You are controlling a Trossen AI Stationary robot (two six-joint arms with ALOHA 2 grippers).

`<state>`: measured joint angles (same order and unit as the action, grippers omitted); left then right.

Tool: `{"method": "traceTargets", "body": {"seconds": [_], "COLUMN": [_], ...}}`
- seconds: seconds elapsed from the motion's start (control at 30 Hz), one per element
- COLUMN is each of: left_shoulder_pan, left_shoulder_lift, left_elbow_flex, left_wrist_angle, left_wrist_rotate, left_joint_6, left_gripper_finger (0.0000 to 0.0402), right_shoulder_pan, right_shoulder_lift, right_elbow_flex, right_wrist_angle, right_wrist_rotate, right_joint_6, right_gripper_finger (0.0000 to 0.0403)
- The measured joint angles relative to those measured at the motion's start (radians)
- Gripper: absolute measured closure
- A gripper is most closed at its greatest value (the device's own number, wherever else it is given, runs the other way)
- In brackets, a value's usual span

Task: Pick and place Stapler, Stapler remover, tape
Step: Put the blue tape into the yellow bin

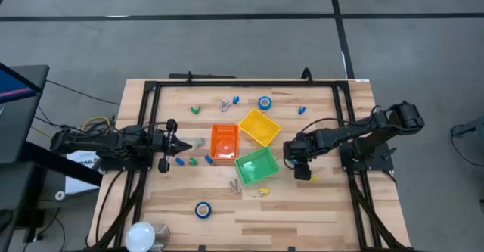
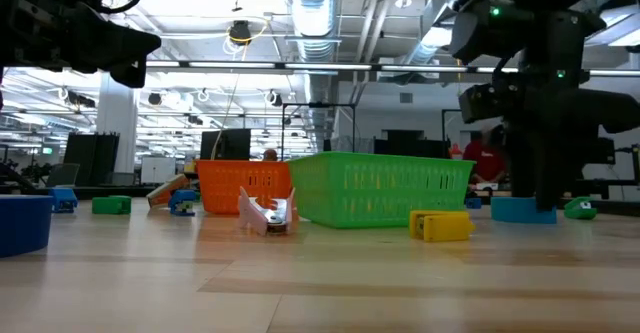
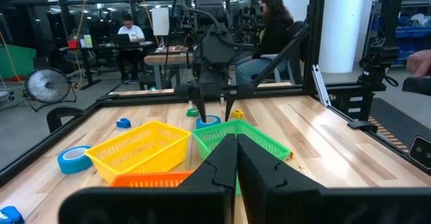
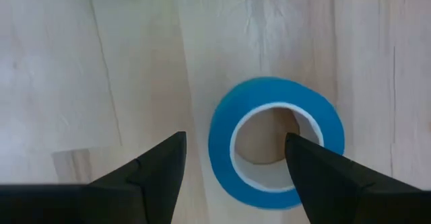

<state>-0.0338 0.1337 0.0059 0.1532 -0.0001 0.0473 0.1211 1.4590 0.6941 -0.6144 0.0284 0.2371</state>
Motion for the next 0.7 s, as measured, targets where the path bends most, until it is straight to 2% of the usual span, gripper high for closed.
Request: {"method": "traceTargets", "body": {"seconds": [0.2,0.53,0.7], "left_shoulder_pan": [0.000,0.000,0.000], "left_shoulder_lift": [0.000,0.000,0.000], "left_elbow_flex": [0.000,0.000,0.000], "left_wrist_angle": [0.006,0.012,0.013], "left_wrist_rotate": [0.000,0.000,0.000], "left_joint_6": [0.000,0.000,0.000], "left_gripper_finger": [0.0398,0.0398,0.0398], "right_shoulder_pan": [0.001,0.000,0.000], "right_shoulder_lift": [0.002,0.002,0.002], "right_elbow_flex": [-0.011,-0.011,-0.011], "right_wrist_angle": [0.034,0.040,0.040], "right_wrist_rotate": [-0.002,-0.002,-0.005], "right_joint_6": [0.000,-0.008,-0.008], "right_gripper_finger": [0.0173,0.0287,0.0327]}}
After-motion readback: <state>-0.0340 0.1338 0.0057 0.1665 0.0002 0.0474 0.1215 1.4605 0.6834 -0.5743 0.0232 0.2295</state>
